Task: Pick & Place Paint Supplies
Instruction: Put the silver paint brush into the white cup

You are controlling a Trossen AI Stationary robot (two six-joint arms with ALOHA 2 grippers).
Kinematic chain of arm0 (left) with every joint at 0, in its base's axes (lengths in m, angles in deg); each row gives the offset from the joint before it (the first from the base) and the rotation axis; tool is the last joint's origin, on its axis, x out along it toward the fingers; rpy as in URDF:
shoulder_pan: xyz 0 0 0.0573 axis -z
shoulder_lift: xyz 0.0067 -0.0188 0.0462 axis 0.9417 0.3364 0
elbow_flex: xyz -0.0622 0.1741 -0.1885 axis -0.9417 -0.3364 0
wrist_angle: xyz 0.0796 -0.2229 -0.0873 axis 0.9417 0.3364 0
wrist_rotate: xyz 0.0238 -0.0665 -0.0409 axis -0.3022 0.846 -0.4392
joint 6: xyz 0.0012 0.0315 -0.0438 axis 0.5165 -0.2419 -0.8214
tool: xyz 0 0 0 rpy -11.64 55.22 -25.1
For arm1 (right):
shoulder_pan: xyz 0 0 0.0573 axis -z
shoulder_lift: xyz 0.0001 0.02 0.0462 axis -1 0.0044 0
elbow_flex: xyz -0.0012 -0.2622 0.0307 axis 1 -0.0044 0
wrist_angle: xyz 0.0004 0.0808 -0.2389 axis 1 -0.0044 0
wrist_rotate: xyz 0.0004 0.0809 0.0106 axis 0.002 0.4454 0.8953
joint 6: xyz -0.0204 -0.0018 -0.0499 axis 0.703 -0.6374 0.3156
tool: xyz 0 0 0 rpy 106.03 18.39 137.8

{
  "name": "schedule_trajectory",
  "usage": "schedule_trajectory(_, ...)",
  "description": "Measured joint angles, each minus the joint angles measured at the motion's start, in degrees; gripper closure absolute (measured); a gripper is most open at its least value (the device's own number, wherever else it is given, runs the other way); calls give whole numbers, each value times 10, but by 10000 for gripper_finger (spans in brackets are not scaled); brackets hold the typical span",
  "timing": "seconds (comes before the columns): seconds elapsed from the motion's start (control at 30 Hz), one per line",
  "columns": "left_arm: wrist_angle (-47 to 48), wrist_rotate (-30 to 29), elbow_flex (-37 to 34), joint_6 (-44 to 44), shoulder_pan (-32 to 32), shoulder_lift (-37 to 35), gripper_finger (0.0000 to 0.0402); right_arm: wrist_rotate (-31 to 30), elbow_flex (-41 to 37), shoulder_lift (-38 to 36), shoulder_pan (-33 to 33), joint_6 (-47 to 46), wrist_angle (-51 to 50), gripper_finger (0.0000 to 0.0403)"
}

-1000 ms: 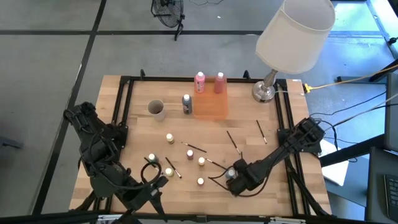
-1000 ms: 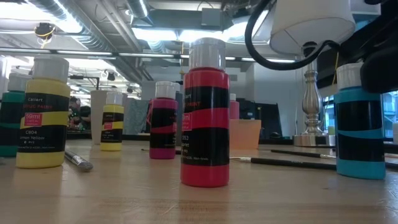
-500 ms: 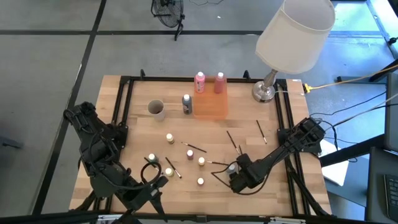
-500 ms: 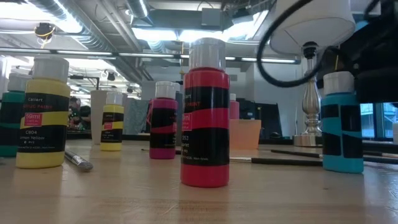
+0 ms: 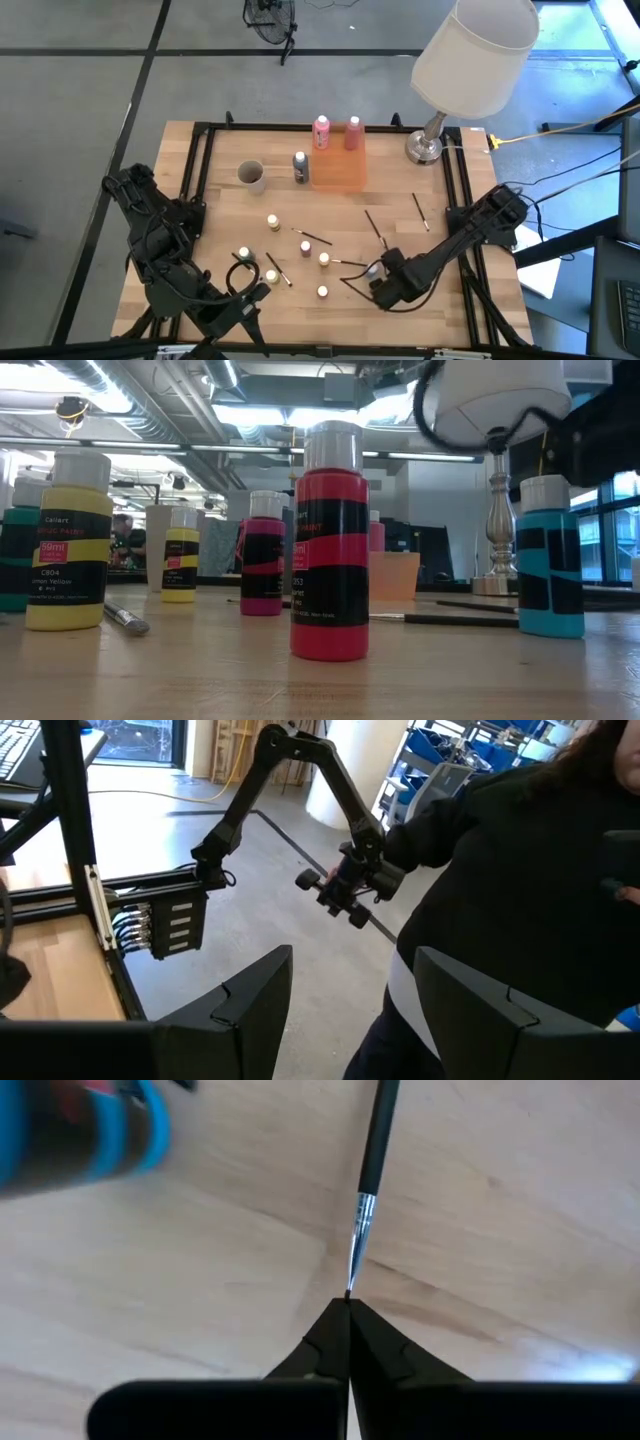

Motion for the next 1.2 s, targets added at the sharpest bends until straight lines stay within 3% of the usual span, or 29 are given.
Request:
schedule_trajectory(0.37, 3, 0, 0, 5, 0, 0, 194, -20, 15, -88, -33, -57, -68, 403)
schedule_trajectory(0.53, 3, 2, 0, 11, 0, 0, 194, -36, 50, -97, -39, -67, -135, 403)
schedule_trajectory(0.73, 10, -5, 0, 11, 0, 0, 194, -44, 57, -97, -36, -58, -142, 403)
schedule_trajectory(0.83, 47, -65, 0, 11, 0, 0, 194, -49, 57, -97, -35, -57, -142, 403)
schedule_trajectory(1.0, 131, -221, -1, 16, -3, 5, 194, -49, 57, -97, -36, -57, -139, 403)
schedule_trajectory(1.2, 183, -291, 0, 119, -32, 5, 194, -55, 57, -97, -36, -54, -124, 403)
